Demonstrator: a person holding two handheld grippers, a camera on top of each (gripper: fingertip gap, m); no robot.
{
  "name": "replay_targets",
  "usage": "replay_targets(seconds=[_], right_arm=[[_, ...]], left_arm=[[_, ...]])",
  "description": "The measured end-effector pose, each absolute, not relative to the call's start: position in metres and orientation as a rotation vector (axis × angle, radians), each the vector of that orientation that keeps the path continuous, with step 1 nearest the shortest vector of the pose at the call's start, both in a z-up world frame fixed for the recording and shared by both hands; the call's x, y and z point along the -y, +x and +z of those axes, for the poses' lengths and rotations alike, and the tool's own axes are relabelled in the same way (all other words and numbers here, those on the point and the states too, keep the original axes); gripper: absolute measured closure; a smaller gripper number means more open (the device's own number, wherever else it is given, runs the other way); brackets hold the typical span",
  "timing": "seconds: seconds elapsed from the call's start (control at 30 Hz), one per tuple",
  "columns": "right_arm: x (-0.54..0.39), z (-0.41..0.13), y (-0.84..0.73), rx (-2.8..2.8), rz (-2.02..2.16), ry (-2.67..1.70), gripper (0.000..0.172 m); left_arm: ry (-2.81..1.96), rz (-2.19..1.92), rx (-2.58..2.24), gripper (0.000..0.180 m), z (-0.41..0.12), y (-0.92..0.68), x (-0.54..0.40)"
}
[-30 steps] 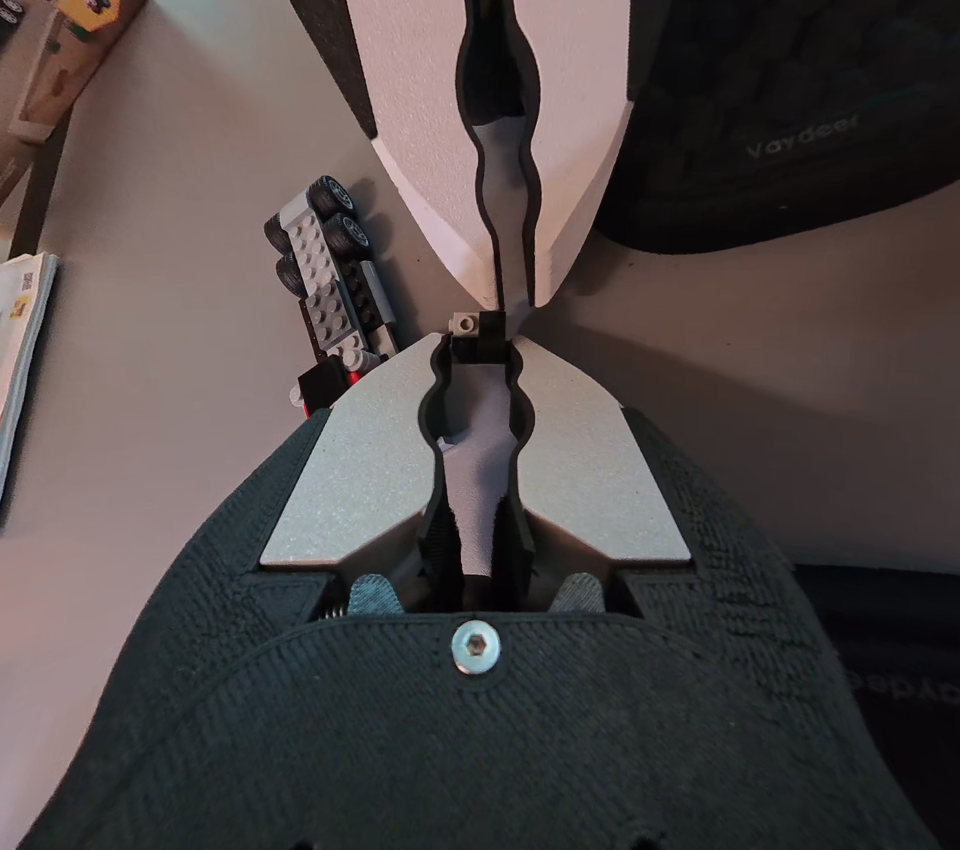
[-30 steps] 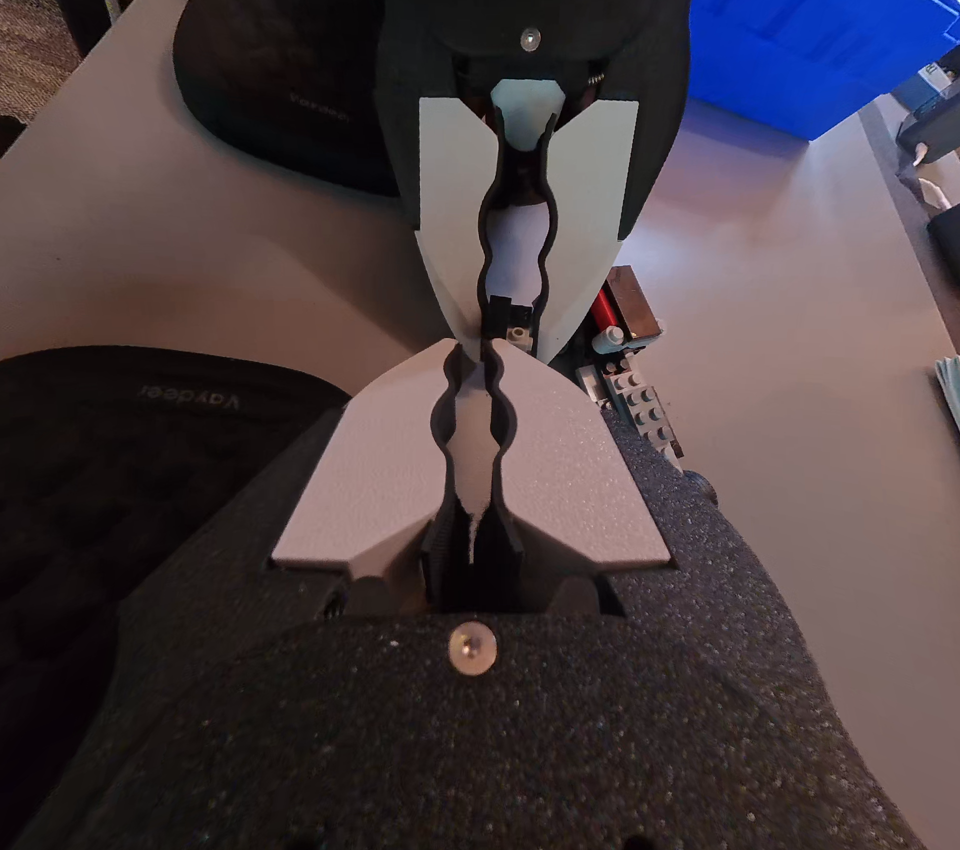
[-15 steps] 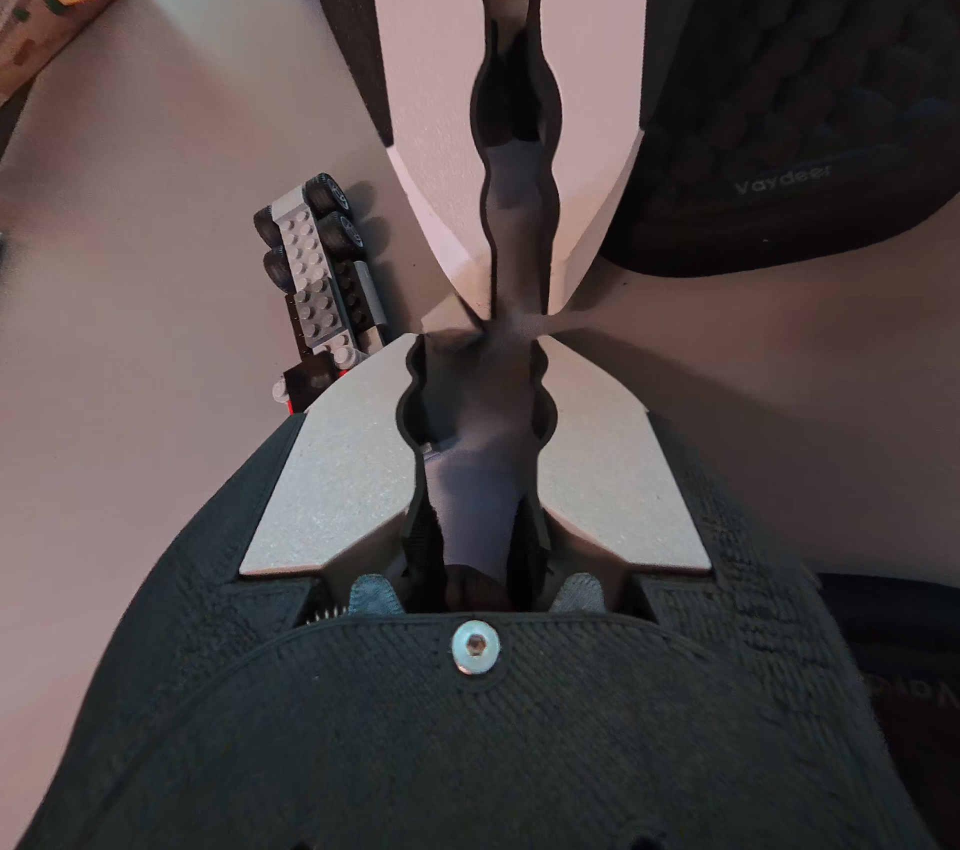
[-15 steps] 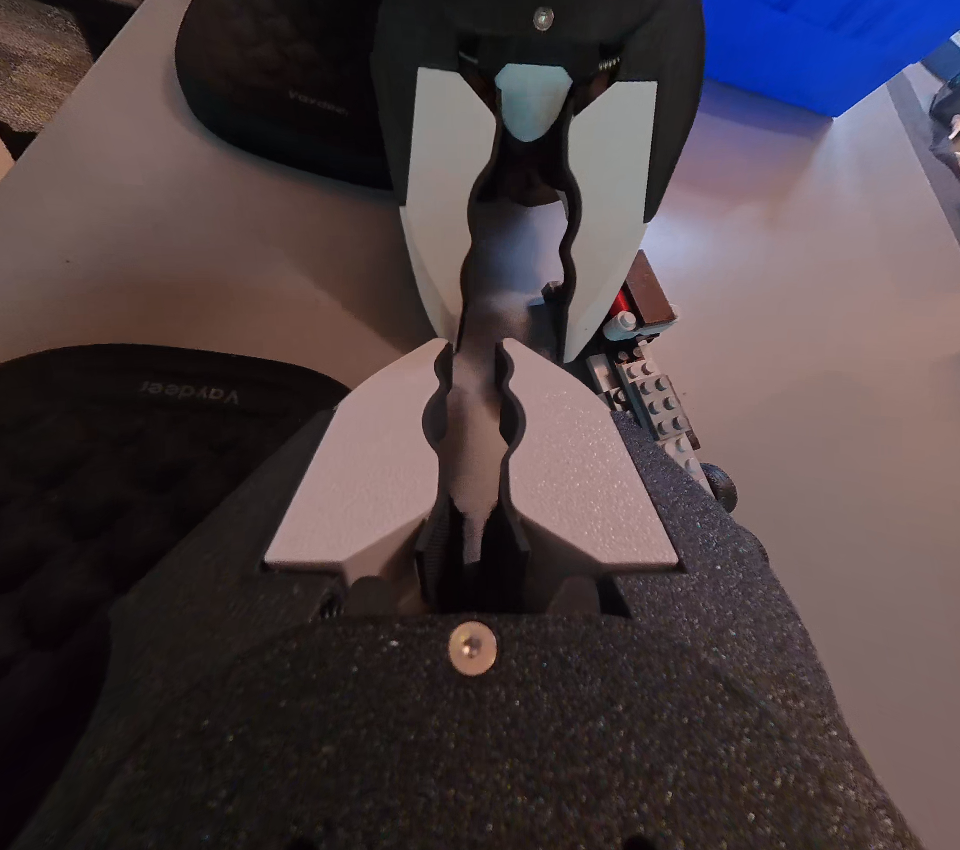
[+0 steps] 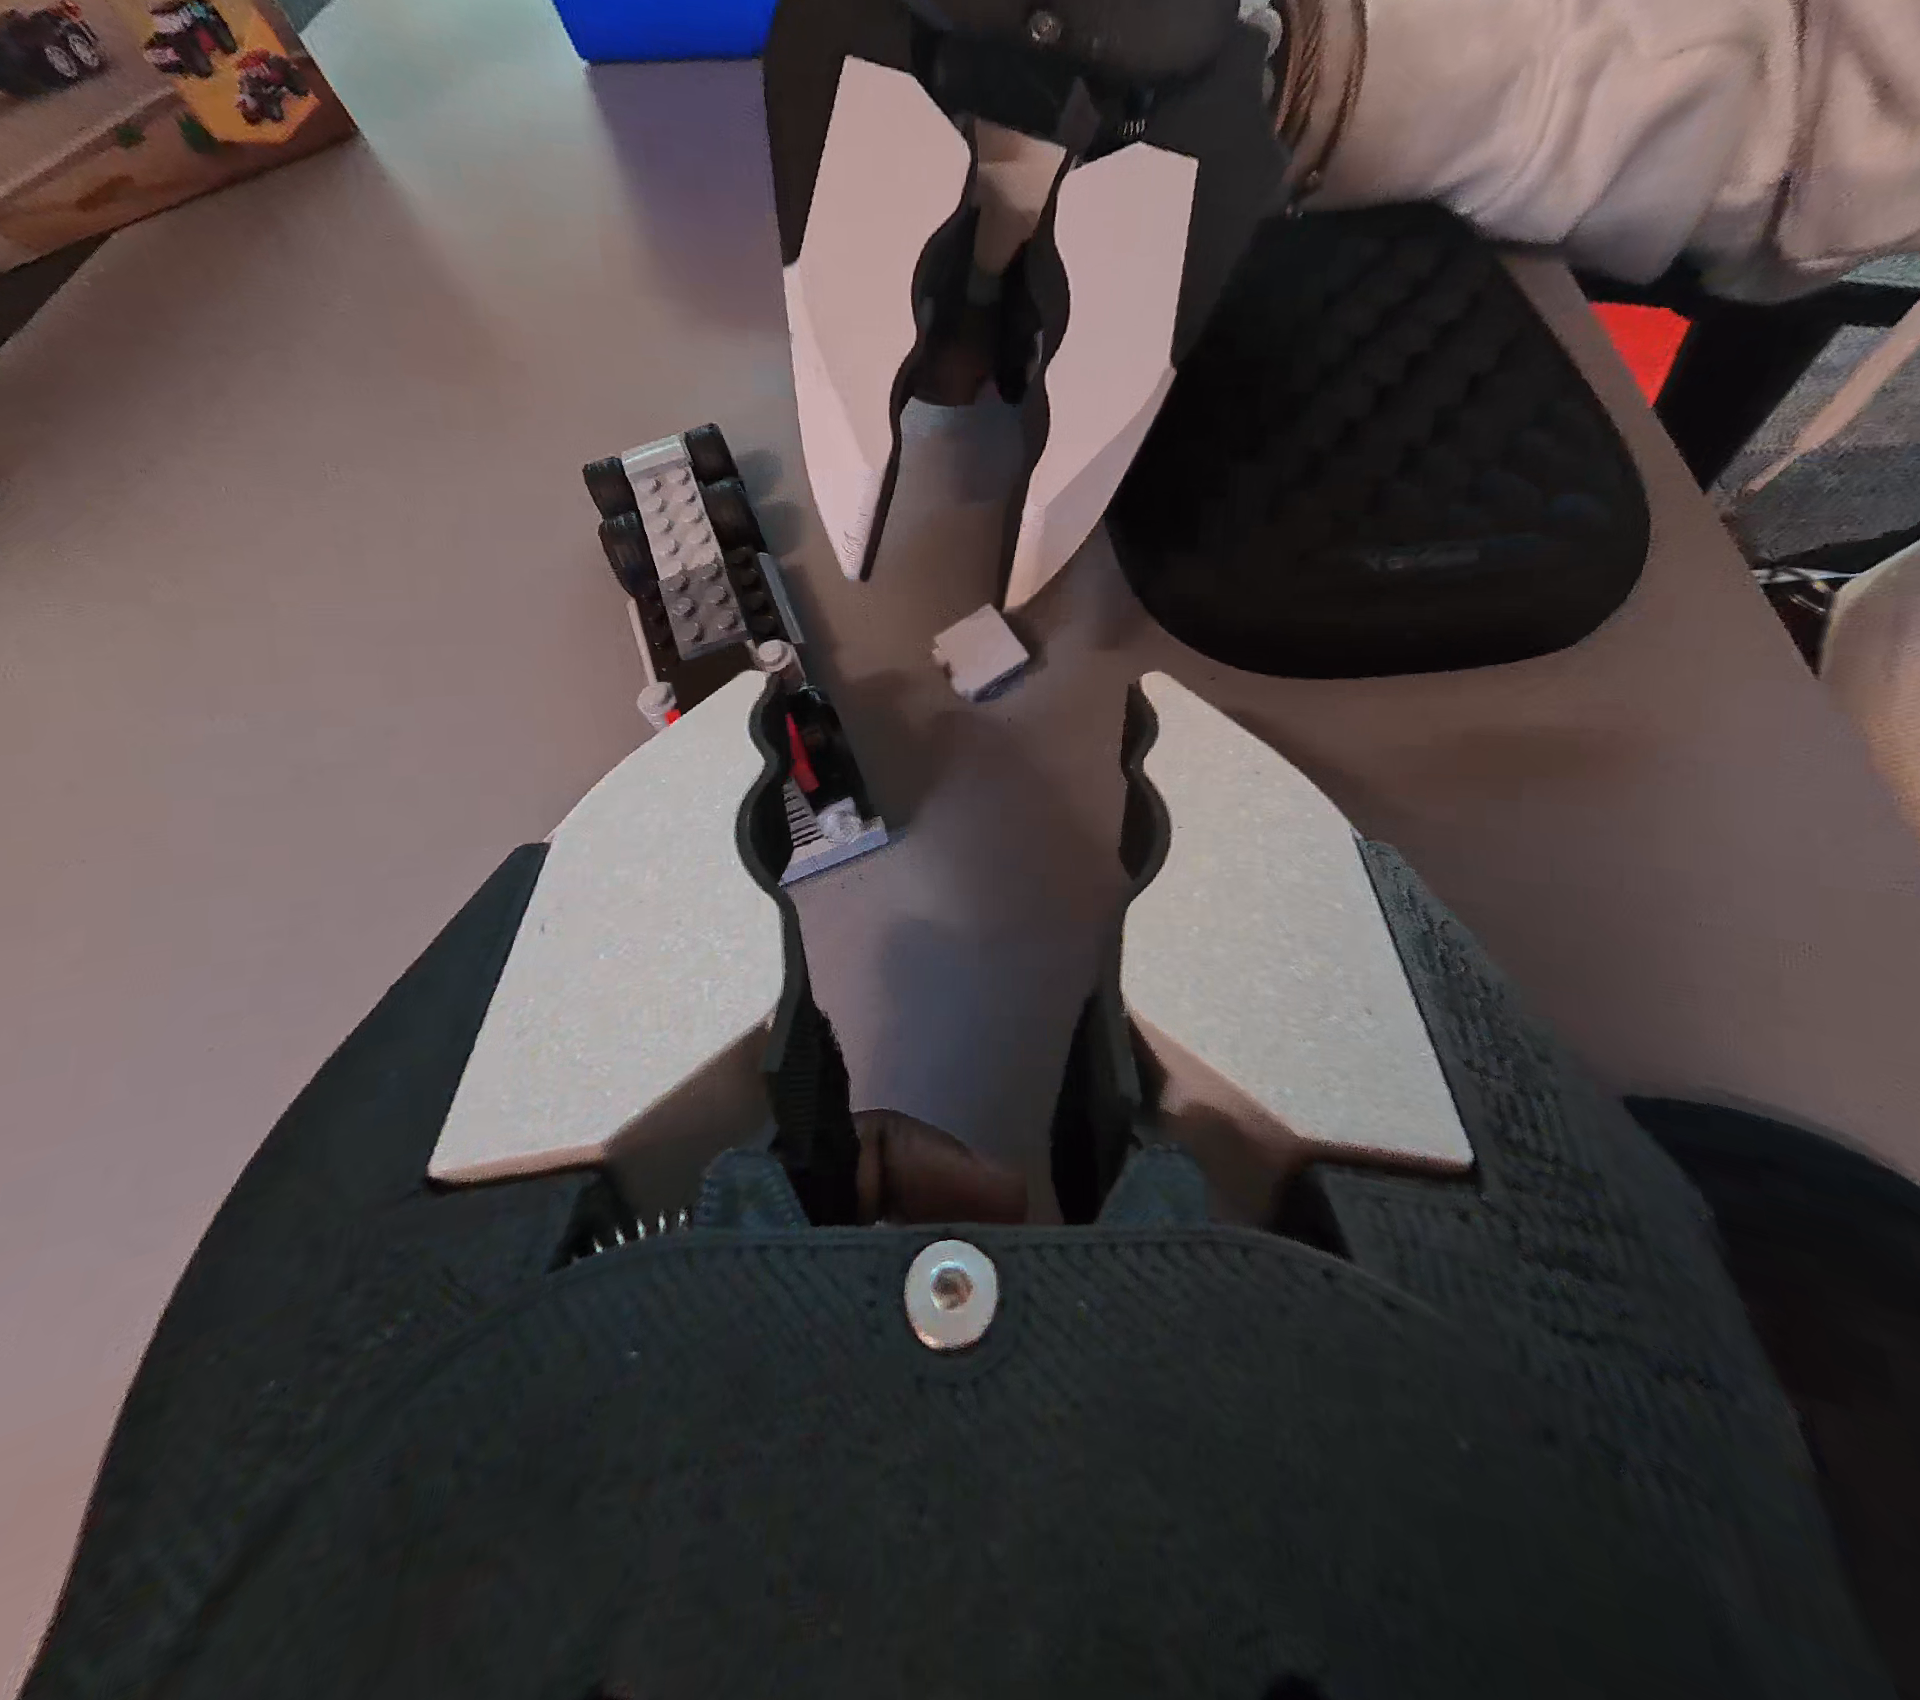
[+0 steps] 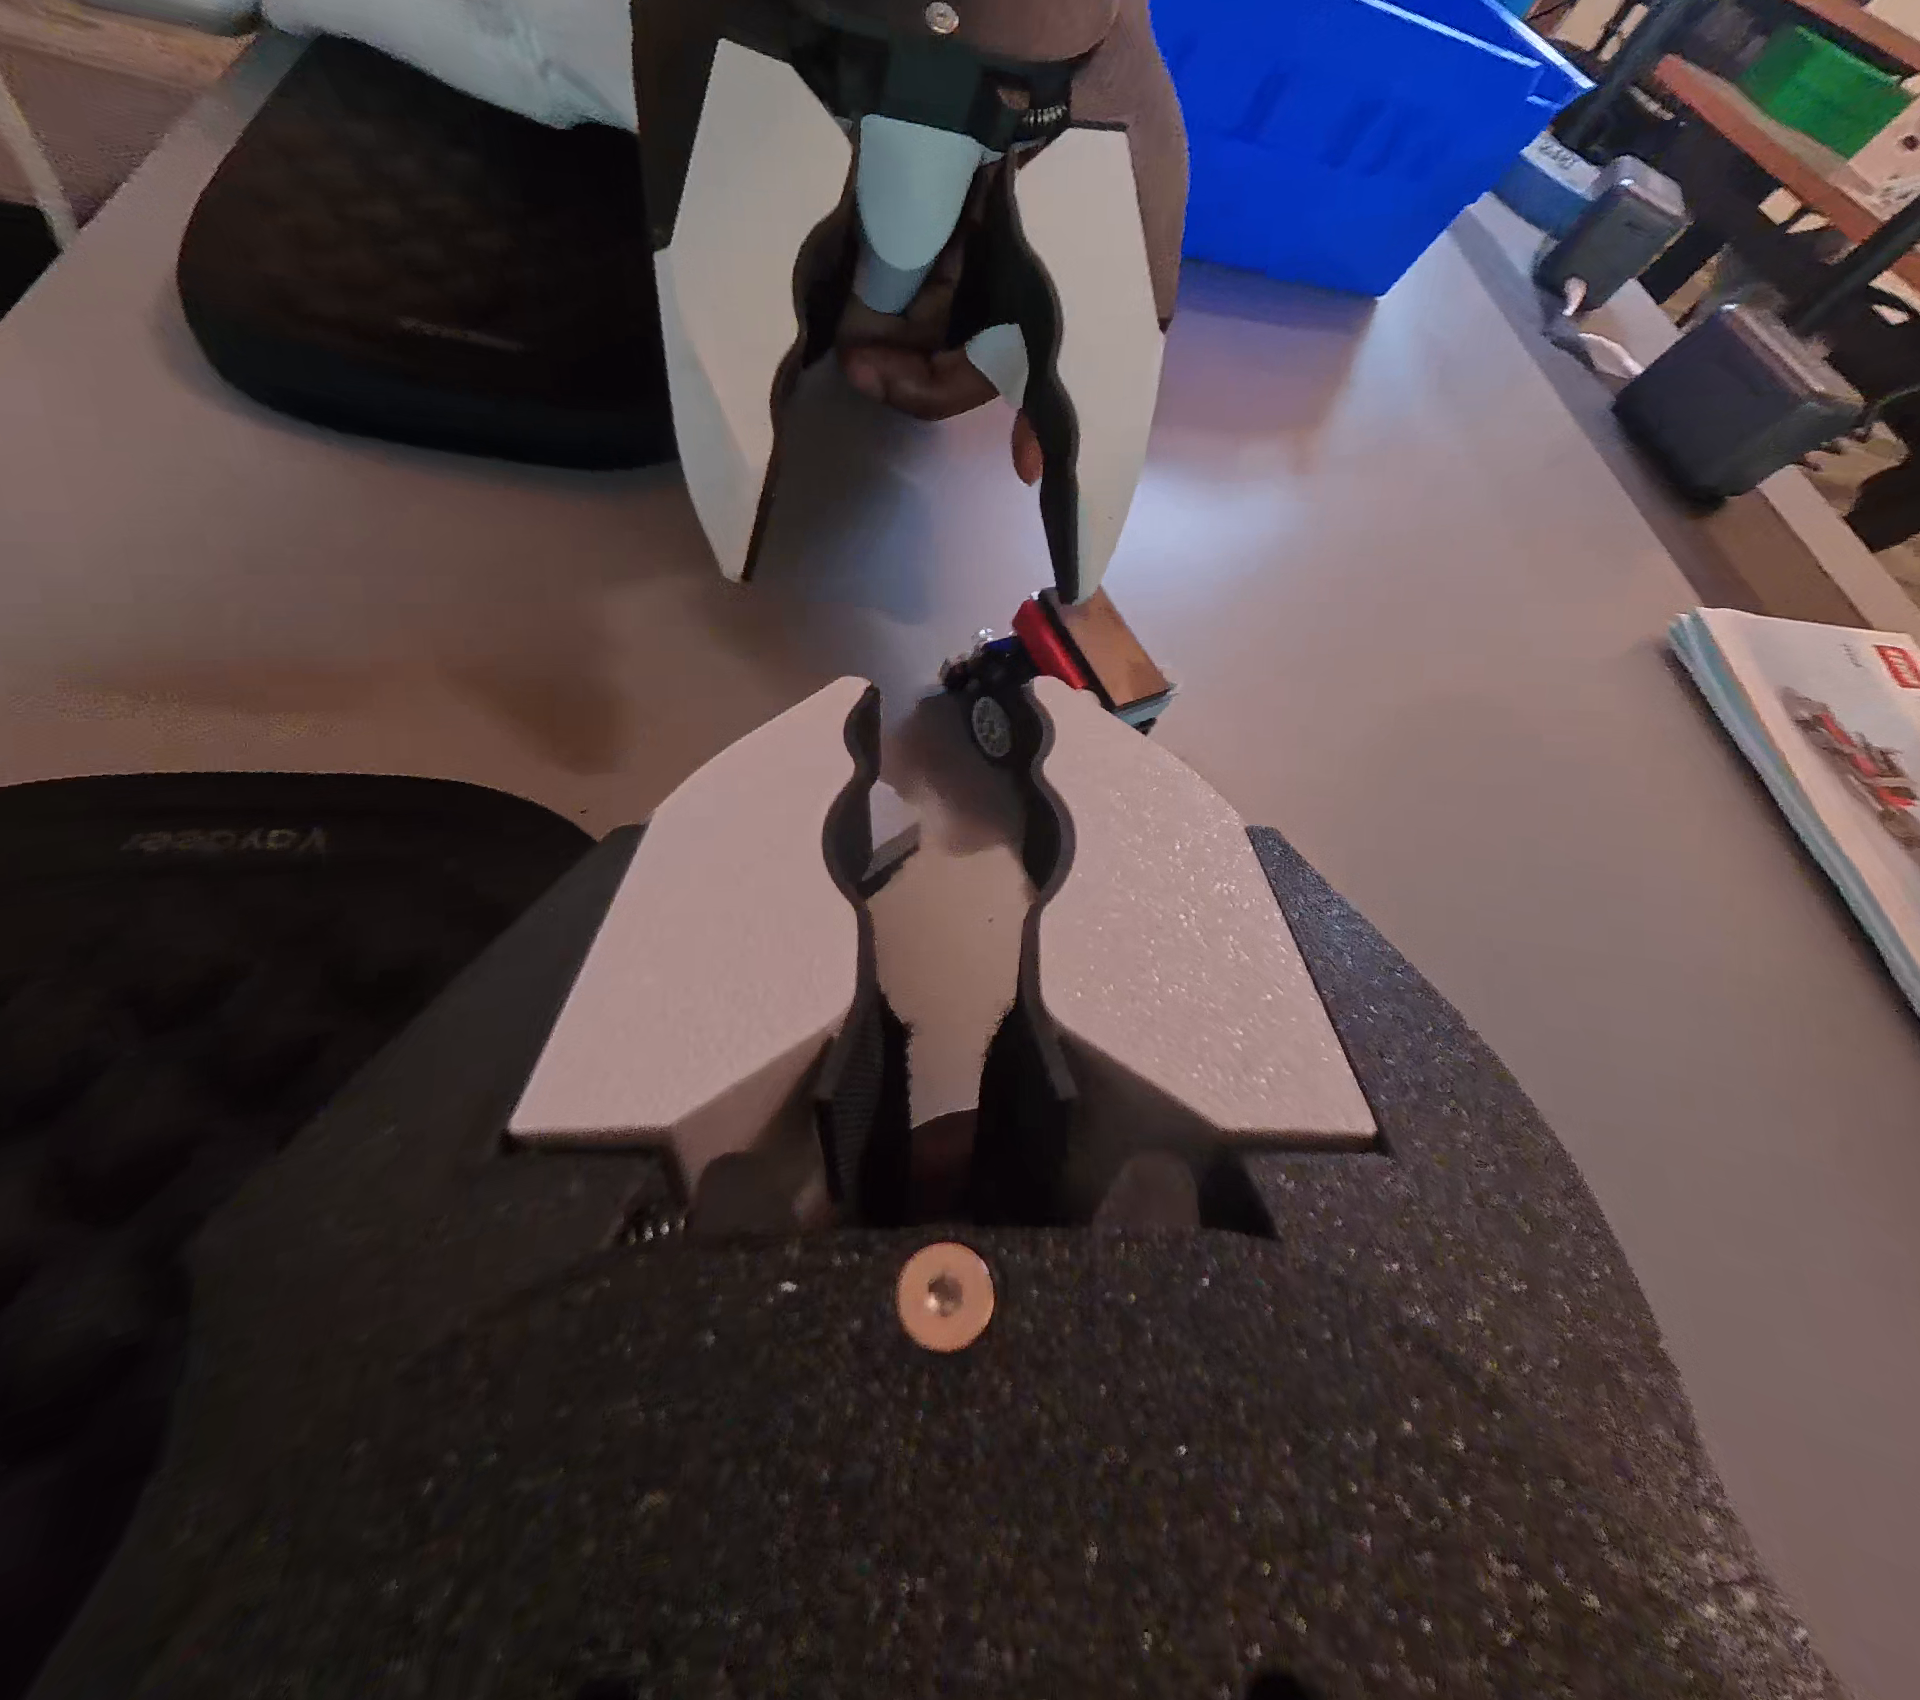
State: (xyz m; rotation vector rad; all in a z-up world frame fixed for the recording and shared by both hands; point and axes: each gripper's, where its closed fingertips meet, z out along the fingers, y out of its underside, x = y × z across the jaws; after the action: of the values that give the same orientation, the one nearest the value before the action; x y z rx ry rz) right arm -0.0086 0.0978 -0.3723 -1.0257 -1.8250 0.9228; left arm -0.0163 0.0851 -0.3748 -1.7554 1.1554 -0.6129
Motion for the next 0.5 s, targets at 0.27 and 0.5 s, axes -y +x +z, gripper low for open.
replay_targets(seconds=[0.27,0.5], right_arm=[[-0.119,-0.360,-0.009,1.700,0.818,-0.999,0.149],[-0.144,-0.367,-0.007,1.683,0.612,-1.002,0.149]], left_arm=[[-1.674,-0.448,-1.122,0.131,-0.369,-0.024,-0.099],[-1.537,-0.217,-1.001,0.142,-0.343,-0.044,-0.114]])
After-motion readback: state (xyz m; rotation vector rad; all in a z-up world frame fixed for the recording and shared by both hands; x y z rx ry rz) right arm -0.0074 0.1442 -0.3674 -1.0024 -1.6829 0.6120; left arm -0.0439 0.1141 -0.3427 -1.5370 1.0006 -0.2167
